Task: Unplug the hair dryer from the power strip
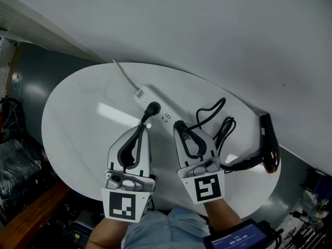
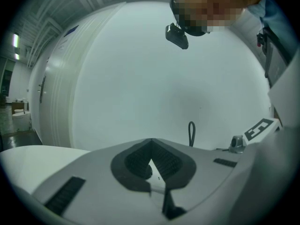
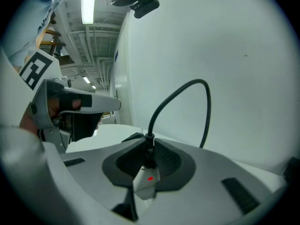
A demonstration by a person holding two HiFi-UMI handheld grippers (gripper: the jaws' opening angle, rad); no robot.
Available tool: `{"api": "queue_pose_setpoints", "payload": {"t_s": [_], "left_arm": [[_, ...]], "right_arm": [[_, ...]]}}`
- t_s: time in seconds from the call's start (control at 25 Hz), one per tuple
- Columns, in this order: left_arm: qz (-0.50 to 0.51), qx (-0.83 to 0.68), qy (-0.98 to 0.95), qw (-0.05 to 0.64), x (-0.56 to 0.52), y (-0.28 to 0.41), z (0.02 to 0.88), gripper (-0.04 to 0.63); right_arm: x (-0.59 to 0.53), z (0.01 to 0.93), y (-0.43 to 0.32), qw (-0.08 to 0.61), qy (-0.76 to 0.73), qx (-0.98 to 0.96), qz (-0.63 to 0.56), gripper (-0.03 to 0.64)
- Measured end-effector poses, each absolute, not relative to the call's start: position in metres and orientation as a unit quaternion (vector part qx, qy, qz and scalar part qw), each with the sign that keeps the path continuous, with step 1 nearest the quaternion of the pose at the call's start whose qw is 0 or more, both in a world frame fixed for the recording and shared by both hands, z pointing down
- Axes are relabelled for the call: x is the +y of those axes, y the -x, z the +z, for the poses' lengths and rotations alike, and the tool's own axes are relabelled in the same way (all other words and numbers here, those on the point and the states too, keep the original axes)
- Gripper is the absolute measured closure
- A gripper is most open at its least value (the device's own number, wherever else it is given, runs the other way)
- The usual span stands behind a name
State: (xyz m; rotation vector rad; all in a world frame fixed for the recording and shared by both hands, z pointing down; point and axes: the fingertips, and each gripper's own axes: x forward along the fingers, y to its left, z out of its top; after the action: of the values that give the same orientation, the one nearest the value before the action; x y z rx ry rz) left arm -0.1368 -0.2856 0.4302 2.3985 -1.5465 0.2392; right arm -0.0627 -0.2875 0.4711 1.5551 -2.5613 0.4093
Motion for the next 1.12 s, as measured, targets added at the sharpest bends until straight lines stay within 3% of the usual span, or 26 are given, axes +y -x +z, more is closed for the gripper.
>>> {"api": "queue_pose_setpoints", "payload": {"t_s": [0.68, 1.12], "left_arm": [[0.085, -0.489, -0.849, 0.181, -0.274, 0.112, 0.449, 0.597], [0.086, -0.472, -0.857, 0.188, -0.276, 0.094, 0.450, 0.597]], "right_arm": [[-0.288, 0.493, 0.047, 0.098, -0.529, -0.829, 0.154, 0.568], [-0.270, 0.511, 0.002, 0.169, -0.544, -0.803, 0.174, 0.568]]}}
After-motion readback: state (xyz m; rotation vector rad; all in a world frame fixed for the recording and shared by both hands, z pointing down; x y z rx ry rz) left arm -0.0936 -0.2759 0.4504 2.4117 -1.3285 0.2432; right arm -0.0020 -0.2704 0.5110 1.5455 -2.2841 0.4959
